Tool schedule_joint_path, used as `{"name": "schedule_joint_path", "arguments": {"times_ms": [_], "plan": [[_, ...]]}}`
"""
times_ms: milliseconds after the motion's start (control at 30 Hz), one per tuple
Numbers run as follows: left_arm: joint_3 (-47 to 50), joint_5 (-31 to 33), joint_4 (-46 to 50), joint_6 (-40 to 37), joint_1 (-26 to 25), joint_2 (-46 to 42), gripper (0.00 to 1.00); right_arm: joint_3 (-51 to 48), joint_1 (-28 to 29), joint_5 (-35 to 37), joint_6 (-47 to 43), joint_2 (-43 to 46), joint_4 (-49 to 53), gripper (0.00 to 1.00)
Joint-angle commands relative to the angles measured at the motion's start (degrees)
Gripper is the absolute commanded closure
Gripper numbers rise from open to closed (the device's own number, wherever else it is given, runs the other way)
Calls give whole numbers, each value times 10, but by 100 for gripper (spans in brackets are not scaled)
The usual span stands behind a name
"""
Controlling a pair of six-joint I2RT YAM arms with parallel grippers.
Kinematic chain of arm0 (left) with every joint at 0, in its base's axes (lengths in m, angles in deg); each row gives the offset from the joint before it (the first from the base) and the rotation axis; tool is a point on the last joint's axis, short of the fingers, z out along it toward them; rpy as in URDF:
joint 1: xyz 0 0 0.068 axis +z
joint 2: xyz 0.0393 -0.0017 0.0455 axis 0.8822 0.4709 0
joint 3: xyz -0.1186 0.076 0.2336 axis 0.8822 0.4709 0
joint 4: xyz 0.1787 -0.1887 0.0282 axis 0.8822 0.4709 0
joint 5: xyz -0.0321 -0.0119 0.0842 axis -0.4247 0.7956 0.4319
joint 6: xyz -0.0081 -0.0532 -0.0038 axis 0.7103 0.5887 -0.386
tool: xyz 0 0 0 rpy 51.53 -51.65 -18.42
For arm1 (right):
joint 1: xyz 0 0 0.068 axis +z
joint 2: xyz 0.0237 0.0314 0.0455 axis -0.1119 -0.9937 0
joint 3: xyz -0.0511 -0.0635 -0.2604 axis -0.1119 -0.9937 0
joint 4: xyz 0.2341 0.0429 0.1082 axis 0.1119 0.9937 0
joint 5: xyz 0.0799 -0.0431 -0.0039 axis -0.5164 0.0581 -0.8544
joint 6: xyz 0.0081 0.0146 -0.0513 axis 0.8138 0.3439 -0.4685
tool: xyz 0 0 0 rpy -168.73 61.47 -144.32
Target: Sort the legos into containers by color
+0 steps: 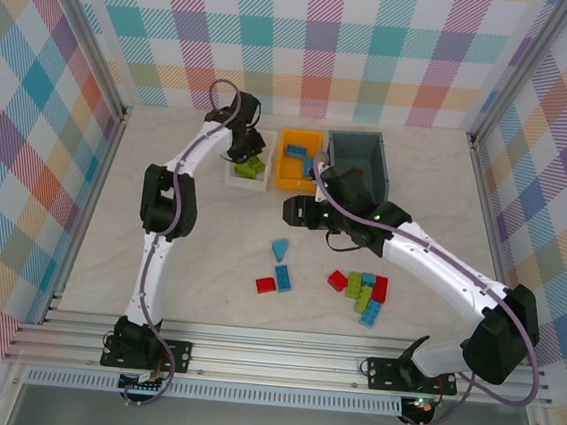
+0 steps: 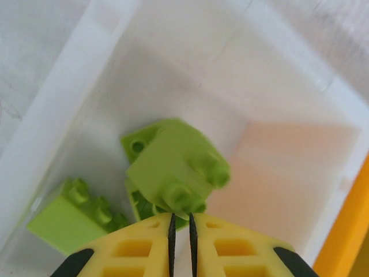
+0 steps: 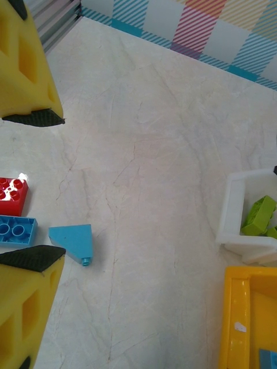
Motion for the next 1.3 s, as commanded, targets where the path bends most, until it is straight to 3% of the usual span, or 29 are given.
{"name": "schedule_joint_path", "arguments": {"times_ms": [0,167,300,500,633,767,967,1133,1267], "plan": [[-65,22,45,-10,2,36,84,-10,-2,0,4,3,-2,41],[-135,19,74,-17,11,58,84,-14,-2,1,4,9,0,41],[-113,18,69,-22,8,6,83,-19,-2,2,4,7,-4,41],[86,40,-2,-10,-18,-189,76,-23,25,16,-8,-4,25,41],[302,43,-72,5,-45,-374,70,-57,77,50,-10,5,45,40],[482,37,-92,18,-87,-548,61,-103,89,102,17,46,95,35],[717,52,-161,78,-247,-755,45,-151,88,159,-15,73,203,22],[865,167,-235,175,-416,-862,43,-160,50,134,-90,48,222,18],[923,265,-259,216,-530,-899,43,-128,20,106,-132,-16,240,20]]}}
